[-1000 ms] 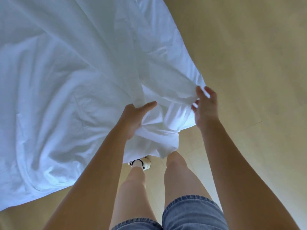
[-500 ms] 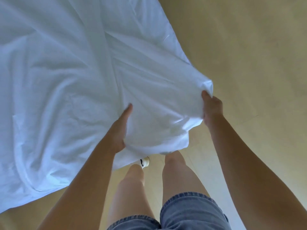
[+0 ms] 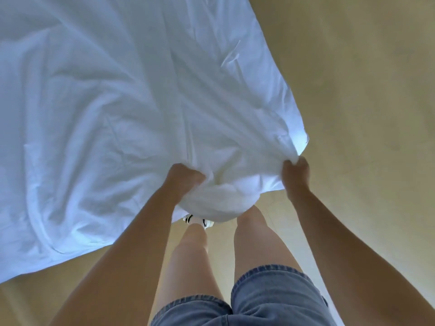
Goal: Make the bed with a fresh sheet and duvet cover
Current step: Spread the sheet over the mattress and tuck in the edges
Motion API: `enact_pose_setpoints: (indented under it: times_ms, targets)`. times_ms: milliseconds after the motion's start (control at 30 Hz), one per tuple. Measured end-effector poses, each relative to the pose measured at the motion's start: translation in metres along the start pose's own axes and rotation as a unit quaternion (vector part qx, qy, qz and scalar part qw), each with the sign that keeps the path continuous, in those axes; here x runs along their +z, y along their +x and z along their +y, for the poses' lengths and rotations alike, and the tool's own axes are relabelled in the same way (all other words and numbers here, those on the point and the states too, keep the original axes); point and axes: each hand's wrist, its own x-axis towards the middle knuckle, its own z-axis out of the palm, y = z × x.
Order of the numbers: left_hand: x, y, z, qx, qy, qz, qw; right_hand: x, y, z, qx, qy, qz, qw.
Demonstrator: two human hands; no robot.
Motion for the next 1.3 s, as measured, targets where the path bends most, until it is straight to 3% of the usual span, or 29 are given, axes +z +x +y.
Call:
enact_pose_setpoints:
  times_ms: [33,100,200,267,300,367,400,467,533,567,633,733,867,967,1067,1167,1233,1300]
  targets:
    - [-0.012,0.006,-0.007,0.004,-0.003,0.037,0.999,-0.006,0.008,-0.009,-0.009,0.004,0.039,0.999]
    - [-0.036,0.015,-0.023,-0.006,-0.127,0.069,0.989,-0.006,0.019,-0.024,-0.016,0.028,0.074,0.997]
    - [-0.045,0.009,-0.039,-0.031,-0.378,0.022,0.925,0.018,0.018,-0.027,0.037,0.053,0.08,0.995]
    - [-0.042,-0.001,-0.038,-0.022,-0.456,-0.028,0.889,0.035,0.002,-0.022,0.069,-0.034,0.077,0.994]
    - [-0.042,-0.005,-0.036,-0.006,-0.477,-0.045,0.878,0.042,-0.013,-0.022,0.048,-0.088,0.075,0.992]
    - [-0.045,-0.014,-0.033,0.033,-0.487,-0.075,0.87,0.058,-0.052,-0.024,-0.08,-0.109,0.058,0.989]
    - [-0.05,-0.019,-0.033,0.048,-0.478,-0.099,0.871,0.068,-0.075,-0.024,-0.159,-0.095,0.016,0.983]
    - [-0.066,-0.03,-0.038,0.047,-0.432,-0.138,0.89,0.094,-0.121,-0.02,-0.251,-0.09,-0.171,0.949]
    - [-0.093,-0.035,-0.049,0.026,-0.344,-0.17,0.923,0.11,-0.162,-0.017,-0.191,-0.128,-0.395,0.89]
    - [-0.109,-0.036,-0.055,0.019,-0.292,-0.18,0.939,0.115,-0.18,-0.015,-0.152,-0.154,-0.47,0.856]
    - [-0.142,-0.034,-0.07,0.027,-0.214,-0.129,0.968,0.124,-0.212,-0.009,-0.144,-0.211,-0.532,0.807]
    - [-0.173,-0.029,-0.112,0.059,-0.161,0.039,0.985,0.148,-0.261,0.014,-0.159,-0.222,-0.541,0.796]
    - [-0.168,-0.041,-0.195,0.021,-0.172,-0.035,0.984,0.191,-0.324,0.053,-0.131,-0.197,-0.49,0.839]
    - [-0.186,-0.05,-0.242,0.052,-0.191,-0.011,0.98,0.214,-0.361,0.081,-0.178,-0.265,-0.377,0.869]
    - [-0.228,-0.065,-0.271,0.122,-0.24,-0.008,0.963,0.222,-0.377,0.095,-0.216,-0.363,-0.298,0.856]
    - [-0.272,-0.075,-0.287,0.189,-0.256,0.012,0.948,0.229,-0.387,0.085,-0.2,-0.371,-0.276,0.864]
    - [-0.294,-0.069,-0.3,0.192,-0.267,0.015,0.944,0.236,-0.4,0.074,-0.232,-0.415,-0.294,0.829]
    - [-0.299,-0.06,-0.317,0.169,-0.215,-0.069,0.959,0.243,-0.418,0.069,-0.269,-0.455,-0.299,0.795]
